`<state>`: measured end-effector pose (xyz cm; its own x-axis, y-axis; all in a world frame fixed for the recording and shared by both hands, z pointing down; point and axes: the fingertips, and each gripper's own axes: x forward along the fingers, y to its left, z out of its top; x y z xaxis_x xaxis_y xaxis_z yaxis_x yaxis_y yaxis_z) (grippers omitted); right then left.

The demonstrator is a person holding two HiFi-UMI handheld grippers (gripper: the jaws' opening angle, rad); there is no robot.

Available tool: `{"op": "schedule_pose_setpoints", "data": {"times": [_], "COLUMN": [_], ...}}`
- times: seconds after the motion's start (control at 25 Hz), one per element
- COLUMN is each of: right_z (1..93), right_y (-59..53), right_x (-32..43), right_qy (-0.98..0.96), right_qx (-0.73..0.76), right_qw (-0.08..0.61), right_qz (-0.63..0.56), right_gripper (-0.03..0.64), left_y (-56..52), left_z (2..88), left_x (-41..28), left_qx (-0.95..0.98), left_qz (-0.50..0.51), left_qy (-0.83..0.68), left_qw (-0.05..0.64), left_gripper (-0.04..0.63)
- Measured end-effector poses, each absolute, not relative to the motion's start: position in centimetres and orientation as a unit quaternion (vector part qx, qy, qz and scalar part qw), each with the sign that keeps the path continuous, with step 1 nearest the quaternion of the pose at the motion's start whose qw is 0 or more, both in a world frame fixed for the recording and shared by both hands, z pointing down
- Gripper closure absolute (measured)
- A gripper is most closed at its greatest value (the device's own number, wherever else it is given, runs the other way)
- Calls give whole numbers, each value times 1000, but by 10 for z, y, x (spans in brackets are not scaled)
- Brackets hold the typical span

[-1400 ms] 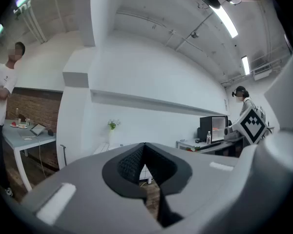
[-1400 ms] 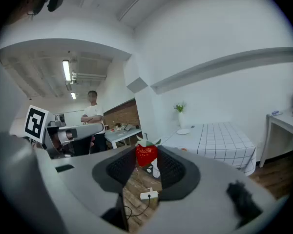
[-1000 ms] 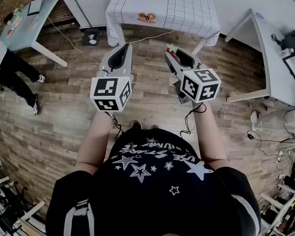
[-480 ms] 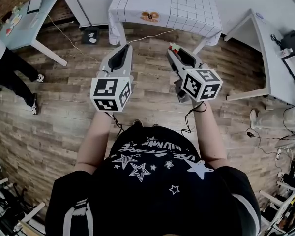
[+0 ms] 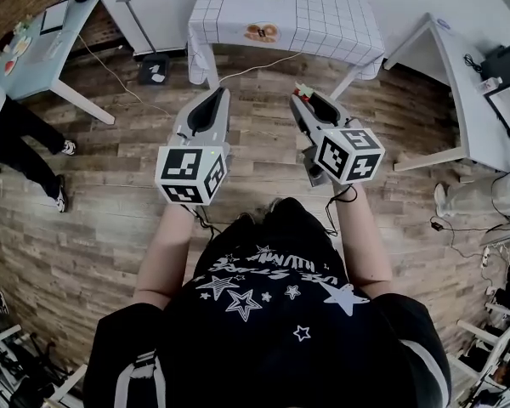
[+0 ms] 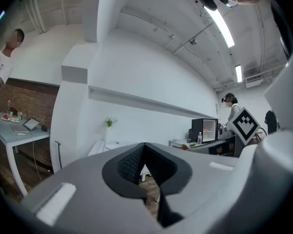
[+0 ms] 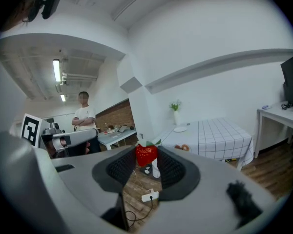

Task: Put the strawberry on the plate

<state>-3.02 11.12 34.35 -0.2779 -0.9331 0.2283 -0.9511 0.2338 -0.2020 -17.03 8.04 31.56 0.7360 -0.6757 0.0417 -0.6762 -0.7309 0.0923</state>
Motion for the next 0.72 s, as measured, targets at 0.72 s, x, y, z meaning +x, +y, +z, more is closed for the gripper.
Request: {"op": "schedule_pose_setpoints", "data": {"times": [0.72], "right_z": [347], "right_y": [38], "right_x": [11], "right_qy": [-786], "right_qx": [598], "right_qw": [18], "right_qz": [157], "right_gripper": [472], "left_y": [15], "left_z": [322], "left_x": [-142], "left_qx": [928], "left_qz": [10], "left_qy": [-368], "left_qw": [54], "left_gripper": [588]}}
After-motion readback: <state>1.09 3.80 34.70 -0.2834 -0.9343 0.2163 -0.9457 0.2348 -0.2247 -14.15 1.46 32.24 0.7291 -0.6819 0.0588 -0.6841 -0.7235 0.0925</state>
